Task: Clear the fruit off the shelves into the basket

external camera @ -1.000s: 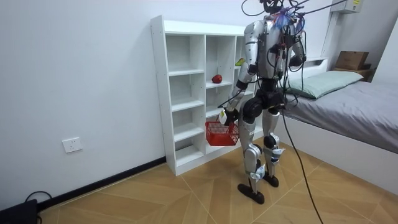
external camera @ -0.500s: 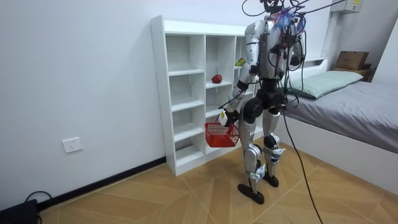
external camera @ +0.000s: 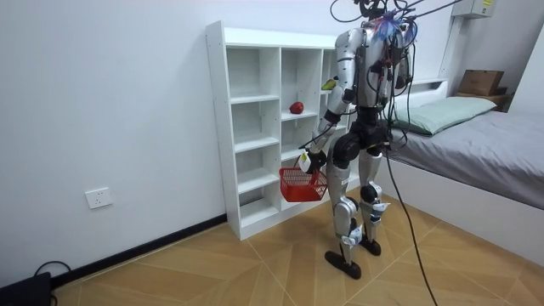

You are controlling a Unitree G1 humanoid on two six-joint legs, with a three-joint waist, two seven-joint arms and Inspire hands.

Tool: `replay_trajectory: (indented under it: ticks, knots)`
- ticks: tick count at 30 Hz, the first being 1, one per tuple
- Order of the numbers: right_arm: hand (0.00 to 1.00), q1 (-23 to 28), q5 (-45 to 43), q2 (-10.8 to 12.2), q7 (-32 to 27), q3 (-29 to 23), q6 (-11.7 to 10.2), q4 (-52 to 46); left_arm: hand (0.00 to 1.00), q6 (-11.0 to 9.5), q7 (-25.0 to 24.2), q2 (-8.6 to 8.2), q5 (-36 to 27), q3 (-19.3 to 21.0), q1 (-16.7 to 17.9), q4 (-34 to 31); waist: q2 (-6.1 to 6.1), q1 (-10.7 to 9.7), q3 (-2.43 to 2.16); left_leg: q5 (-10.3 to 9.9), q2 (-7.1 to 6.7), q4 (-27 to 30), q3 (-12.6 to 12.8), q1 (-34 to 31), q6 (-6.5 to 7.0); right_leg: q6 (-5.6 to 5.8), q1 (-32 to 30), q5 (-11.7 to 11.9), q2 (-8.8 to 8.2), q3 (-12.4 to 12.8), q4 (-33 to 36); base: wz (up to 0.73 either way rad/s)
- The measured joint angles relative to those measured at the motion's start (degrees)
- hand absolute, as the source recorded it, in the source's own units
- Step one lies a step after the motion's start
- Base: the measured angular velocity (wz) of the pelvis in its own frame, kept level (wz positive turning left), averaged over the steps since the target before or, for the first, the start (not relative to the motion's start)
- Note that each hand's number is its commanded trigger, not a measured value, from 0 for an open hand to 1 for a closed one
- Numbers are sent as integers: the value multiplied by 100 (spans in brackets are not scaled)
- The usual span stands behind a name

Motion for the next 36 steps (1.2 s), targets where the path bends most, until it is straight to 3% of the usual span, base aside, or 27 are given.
replay_trajectory:
  ticks: [5,21,29,36]
  knots:
    - [0,-96,325,0,132,-58,98,357,100,6,3,-6,25,0,-6,-6,-17,-2,6,0,-4,26,-66,10,0,0,44,0,-7,-52,-2,6]
    - [0,-320,800,-2,396,-57,114,666,100,24,2,-50,129,65,-40,-5,-13,40,11,2,-9,71,-77,1,2,-3,46,2,-20,-85,14,0]
    - [0,-857,799,-3,654,-57,155,1258,100,26,-3,-65,128,65,-55,-1,13,31,19,3,-9,78,-66,4,4,-7,53,7,-53,-261,24,0]
    - [0,-906,798,-3,900,-57,180,1263,100,26,5,-65,130,65,-58,-4,26,34,25,3,-9,77,-68,-3,4,-7,54,7,-72,-397,23,0]
